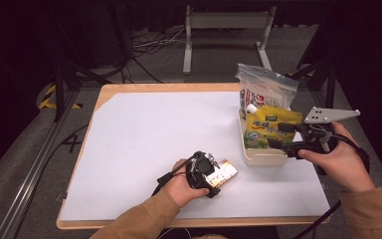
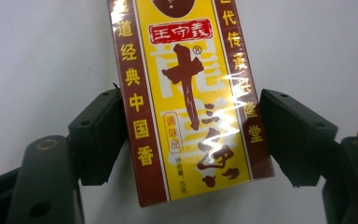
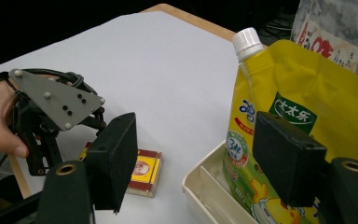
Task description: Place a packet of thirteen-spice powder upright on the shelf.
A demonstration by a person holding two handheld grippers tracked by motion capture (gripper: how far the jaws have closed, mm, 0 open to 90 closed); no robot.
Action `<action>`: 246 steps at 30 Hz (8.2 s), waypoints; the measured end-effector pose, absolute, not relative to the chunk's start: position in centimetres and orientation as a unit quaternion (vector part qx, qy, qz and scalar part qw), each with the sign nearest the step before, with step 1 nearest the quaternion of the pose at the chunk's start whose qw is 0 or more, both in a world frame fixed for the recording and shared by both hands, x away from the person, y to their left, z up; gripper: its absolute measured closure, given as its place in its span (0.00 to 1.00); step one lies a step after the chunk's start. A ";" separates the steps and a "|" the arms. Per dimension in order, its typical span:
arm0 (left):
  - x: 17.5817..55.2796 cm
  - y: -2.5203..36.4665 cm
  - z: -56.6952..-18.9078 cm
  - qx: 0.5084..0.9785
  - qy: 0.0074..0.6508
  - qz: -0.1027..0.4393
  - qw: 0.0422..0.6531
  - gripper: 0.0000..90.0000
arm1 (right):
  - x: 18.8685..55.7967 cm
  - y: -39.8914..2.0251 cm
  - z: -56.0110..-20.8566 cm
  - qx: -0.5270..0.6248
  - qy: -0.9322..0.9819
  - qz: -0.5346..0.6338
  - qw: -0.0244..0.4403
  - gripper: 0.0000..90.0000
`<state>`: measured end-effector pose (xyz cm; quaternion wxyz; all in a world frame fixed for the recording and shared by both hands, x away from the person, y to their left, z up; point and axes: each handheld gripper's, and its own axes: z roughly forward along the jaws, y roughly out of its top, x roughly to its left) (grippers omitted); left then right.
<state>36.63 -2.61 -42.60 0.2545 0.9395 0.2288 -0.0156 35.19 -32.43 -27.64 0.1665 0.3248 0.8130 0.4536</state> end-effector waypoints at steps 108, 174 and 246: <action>34.2 1.7 -37.6 0.817 0.173 0.143 0.531 0.36 | 40.2 -23.3 -27.8 0.406 0.839 0.360 -0.037 0.53; 36.9 8.1 -36.2 0.806 0.249 0.124 0.522 0.30 | 39.1 -27.4 -23.0 0.370 0.862 0.342 0.058 0.77; 38.0 14.0 -35.3 0.815 0.298 0.134 0.479 0.21 | 41.1 -30.1 -24.4 0.085 0.966 0.209 0.128 0.77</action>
